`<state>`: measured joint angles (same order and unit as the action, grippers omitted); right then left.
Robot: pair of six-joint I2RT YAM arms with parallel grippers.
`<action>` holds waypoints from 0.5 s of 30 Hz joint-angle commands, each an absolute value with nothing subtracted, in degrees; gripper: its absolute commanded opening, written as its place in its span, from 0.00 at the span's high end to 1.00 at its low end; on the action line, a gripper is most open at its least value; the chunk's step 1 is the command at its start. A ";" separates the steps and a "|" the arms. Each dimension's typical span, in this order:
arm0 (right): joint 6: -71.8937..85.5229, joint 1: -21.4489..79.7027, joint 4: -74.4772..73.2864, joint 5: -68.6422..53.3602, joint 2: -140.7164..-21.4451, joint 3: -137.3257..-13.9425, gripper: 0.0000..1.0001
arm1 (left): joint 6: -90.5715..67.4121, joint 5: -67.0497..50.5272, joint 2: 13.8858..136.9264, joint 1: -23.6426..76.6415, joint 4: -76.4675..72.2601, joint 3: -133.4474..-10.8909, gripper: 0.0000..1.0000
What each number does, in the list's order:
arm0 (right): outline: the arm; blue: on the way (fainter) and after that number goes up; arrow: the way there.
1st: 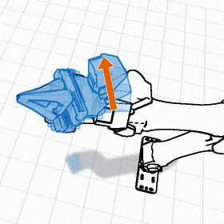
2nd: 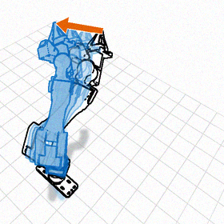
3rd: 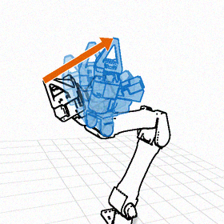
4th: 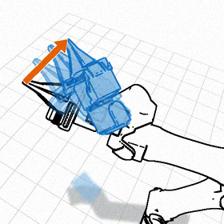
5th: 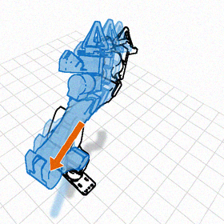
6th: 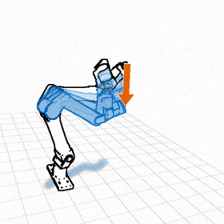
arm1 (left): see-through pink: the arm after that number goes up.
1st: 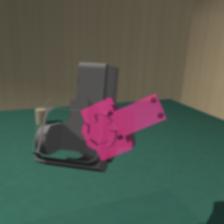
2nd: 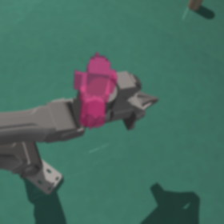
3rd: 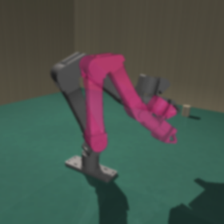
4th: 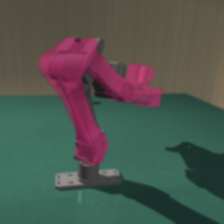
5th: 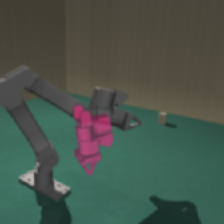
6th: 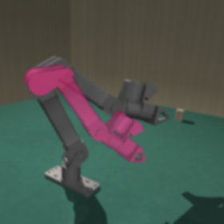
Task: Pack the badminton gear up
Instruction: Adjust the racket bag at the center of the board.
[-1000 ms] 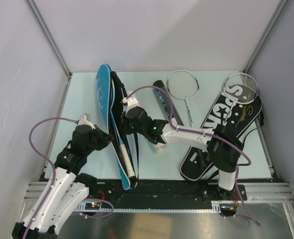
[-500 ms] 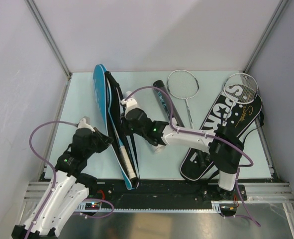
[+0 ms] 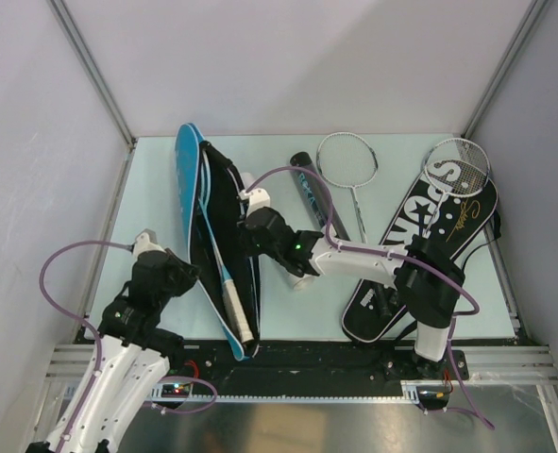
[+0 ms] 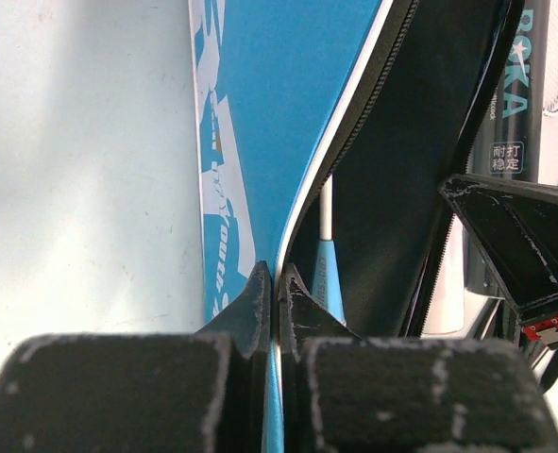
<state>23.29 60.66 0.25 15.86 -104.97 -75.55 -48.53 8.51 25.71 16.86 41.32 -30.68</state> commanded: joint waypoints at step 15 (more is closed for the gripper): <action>25.82 64.56 8.84 11.40 -98.78 -75.94 1.00 | -48.52 -1.03 26.35 16.39 33.97 -30.94 0.98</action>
<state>24.77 63.55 4.54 13.43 -100.14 -75.42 -50.06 0.25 26.04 16.80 39.22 -31.22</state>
